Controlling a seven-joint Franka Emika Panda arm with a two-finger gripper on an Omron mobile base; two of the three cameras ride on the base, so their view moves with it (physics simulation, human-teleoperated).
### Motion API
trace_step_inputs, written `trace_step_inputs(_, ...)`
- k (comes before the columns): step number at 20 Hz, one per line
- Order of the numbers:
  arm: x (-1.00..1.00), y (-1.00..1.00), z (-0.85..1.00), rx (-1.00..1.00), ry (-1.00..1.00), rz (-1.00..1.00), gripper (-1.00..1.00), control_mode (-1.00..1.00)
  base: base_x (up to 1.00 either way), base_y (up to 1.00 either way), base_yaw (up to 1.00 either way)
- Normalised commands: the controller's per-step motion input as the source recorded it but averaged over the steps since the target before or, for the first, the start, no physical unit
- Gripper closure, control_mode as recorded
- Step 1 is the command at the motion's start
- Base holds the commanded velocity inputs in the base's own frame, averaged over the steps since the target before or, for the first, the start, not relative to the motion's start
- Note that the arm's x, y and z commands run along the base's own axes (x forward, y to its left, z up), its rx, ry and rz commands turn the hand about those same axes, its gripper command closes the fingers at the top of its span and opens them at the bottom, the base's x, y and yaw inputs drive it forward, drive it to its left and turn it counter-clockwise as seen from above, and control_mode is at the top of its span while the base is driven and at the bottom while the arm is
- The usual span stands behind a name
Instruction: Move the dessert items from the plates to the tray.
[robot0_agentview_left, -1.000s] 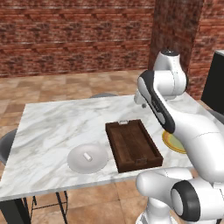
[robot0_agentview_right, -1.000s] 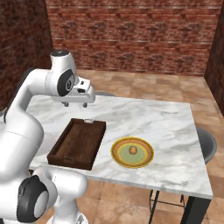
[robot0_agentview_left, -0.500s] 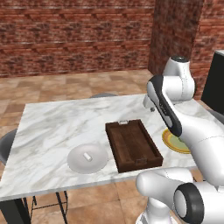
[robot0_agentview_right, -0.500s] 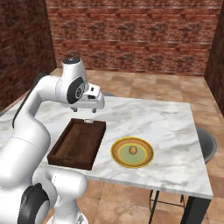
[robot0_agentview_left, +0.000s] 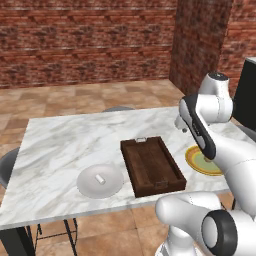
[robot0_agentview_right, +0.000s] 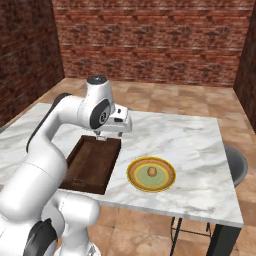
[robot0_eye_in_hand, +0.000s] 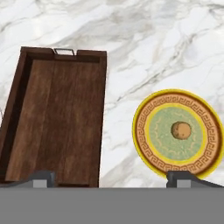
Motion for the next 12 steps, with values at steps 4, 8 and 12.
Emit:
trace_step_inputs(4,0.00,-0.42,-0.29,0.00,-0.01,0.00,-1.00,-1.00,0.00,0.00,0.00)
trace_step_inputs(8,0.00,-0.39,-0.29,0.00,-0.01,0.00,-1.00,-1.00,0.00,0.00,0.00)
trace_step_inputs(12,0.00,-0.36,-0.32,0.00,-0.02,0.00,-1.00,-1.00,0.00,0.00,0.00)
